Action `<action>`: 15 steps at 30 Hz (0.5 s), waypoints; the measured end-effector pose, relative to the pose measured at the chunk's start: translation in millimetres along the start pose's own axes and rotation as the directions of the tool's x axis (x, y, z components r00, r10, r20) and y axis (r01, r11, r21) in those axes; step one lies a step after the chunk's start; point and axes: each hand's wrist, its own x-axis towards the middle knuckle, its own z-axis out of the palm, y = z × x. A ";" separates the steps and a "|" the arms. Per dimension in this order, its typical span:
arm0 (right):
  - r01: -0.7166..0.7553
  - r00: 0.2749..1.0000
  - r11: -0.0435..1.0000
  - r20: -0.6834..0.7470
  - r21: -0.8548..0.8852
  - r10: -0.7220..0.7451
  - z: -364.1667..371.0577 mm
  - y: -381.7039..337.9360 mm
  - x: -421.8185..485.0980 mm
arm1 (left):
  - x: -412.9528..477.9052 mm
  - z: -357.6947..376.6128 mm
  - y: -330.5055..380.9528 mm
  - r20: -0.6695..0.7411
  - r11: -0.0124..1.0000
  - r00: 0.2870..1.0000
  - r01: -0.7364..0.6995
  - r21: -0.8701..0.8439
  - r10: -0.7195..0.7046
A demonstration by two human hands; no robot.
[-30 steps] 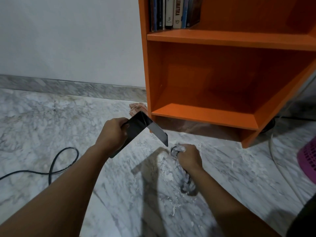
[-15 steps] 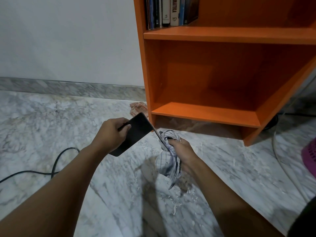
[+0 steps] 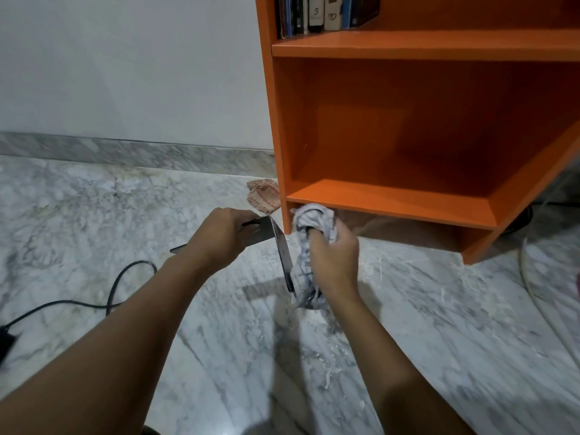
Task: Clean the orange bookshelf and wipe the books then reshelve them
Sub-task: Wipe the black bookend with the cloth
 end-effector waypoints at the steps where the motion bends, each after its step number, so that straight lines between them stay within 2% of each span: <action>1: 0.056 0.997 0.998 0.055 -0.012 -0.056 6.8 -3.6 -5.0 | 0.4 0.5 2.7 0.003 0.999 1.000 -0.031 0.011 0.031; 3: 0.164 0.982 0.986 0.097 -0.043 -0.159 19.2 -1.4 -12.3 | 1.1 1.6 8.5 0.000 0.995 0.995 -0.095 0.018 0.095; 4: 0.158 0.986 0.986 0.066 -0.058 -0.154 22.7 3.3 -12.7 | 1.2 1.6 10.6 -0.004 0.994 0.994 -0.107 0.014 0.107; 5: 0.099 0.995 0.992 0.029 -0.080 -0.097 23.1 9.3 -10.7 | 0.9 0.8 12.0 -0.011 0.994 0.994 -0.110 0.012 0.110; 7: -0.119 0.993 0.982 -0.024 -0.147 0.116 16.2 29.5 -0.1 | -1.1 -1.6 12.9 -0.010 0.992 0.993 -0.119 0.029 0.120; 9: -0.363 0.932 0.928 -0.050 -0.083 0.360 2.4 47.7 9.4 | -3.5 -3.8 14.7 -0.005 0.991 0.991 -0.131 0.039 0.131; 11: -0.462 0.882 0.887 -0.098 0.015 0.461 -9.6 55.9 13.6 | -5.4 -6.2 17.8 -0.013 0.991 0.992 -0.127 0.040 0.127; 13: -0.435 0.888 0.899 -0.139 0.056 0.439 -16.2 52.9 15.8 | -6.6 -8.4 19.4 -0.011 0.991 0.993 -0.120 0.056 0.121; 15: -0.340 0.930 0.938 -0.124 0.068 0.346 -16.6 39.0 17.9 | -7.4 -10.3 19.8 0.005 0.993 0.995 -0.100 0.069 0.100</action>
